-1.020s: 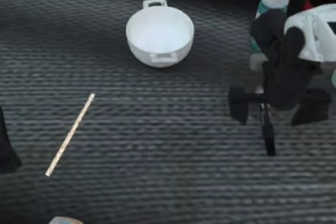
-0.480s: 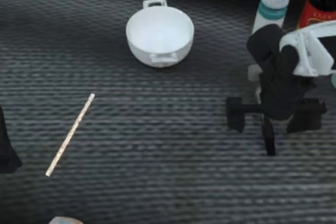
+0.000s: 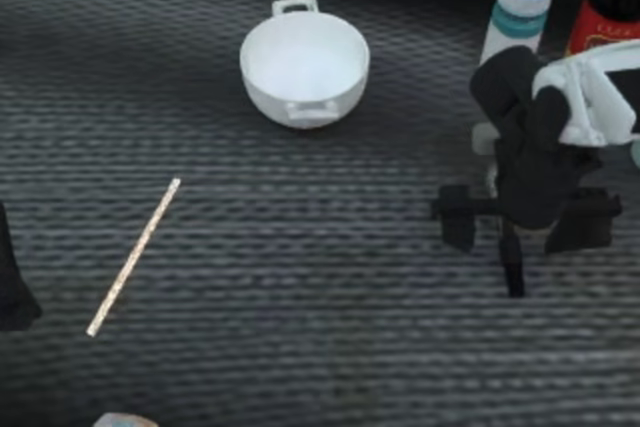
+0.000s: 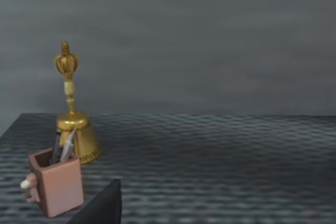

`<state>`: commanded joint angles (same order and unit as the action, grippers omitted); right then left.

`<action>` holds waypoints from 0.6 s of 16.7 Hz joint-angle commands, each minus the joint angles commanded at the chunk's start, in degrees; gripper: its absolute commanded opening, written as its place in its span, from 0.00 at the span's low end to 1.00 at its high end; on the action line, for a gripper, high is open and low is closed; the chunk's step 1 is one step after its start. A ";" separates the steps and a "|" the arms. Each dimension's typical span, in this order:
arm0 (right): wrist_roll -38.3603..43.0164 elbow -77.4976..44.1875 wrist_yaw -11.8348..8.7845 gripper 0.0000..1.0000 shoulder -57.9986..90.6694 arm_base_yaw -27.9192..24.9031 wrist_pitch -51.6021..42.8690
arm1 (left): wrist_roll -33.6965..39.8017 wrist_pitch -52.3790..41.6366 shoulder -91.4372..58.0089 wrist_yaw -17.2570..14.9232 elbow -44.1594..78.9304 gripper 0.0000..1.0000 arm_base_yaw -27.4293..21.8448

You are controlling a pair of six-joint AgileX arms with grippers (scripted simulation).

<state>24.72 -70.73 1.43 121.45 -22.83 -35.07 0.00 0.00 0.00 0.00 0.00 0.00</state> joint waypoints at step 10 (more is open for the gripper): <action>0.00 0.00 0.00 0.00 0.00 0.00 0.00 | 0.00 0.00 0.00 0.00 0.00 1.00 0.00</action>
<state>24.72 -70.73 1.43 121.45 -22.83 -35.07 0.00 0.00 0.00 0.00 0.00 0.00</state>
